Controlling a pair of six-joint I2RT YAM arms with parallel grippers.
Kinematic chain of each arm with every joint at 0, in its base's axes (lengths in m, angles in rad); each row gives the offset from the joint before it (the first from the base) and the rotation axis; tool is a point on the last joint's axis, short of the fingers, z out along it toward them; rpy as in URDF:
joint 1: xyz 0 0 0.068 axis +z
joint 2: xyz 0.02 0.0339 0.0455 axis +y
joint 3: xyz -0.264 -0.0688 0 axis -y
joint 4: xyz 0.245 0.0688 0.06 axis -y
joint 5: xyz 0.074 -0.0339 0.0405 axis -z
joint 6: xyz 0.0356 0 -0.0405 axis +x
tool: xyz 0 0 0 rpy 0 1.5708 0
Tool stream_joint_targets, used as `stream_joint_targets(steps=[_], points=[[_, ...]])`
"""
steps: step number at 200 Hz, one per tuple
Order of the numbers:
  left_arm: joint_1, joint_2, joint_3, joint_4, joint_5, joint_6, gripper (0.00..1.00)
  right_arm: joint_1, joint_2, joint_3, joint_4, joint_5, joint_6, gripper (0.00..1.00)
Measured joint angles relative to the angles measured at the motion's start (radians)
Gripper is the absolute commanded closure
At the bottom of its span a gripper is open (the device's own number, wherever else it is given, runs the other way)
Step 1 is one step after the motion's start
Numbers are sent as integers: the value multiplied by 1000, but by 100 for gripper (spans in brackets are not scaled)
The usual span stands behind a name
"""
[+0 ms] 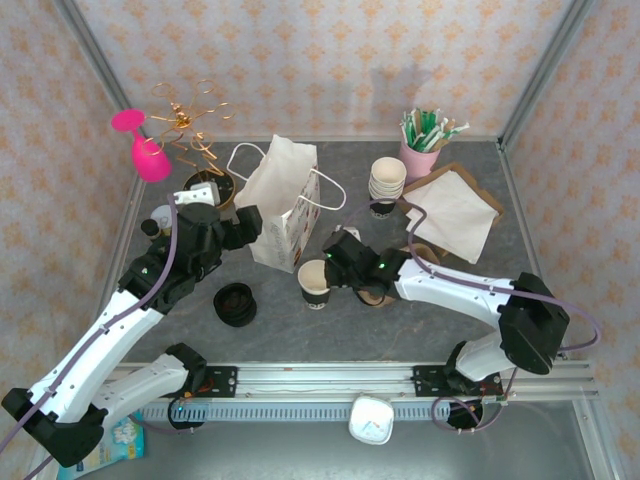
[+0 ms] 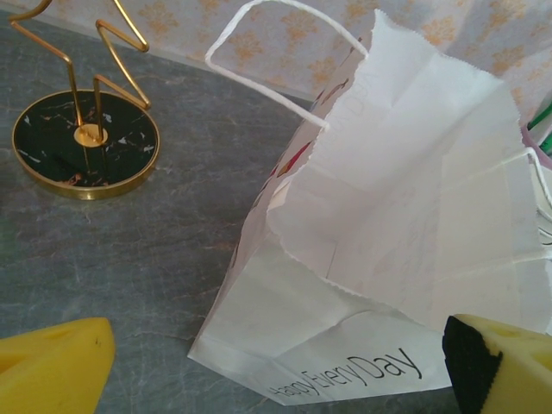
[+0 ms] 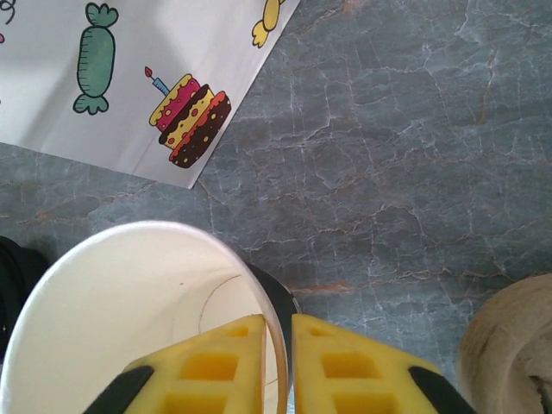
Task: Pack the takeout coffee
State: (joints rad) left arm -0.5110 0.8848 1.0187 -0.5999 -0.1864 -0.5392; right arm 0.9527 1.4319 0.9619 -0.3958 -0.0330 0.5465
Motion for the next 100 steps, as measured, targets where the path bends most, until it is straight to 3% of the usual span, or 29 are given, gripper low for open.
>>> stream_joint_targets(steps=[39,100], points=[[0,0,47,-91,-5,-21,11,0,-9,4,-10,8,5,62],[-16,6,146,-282,8,-70,24,0,-80,52,-30,-2,3,49]])
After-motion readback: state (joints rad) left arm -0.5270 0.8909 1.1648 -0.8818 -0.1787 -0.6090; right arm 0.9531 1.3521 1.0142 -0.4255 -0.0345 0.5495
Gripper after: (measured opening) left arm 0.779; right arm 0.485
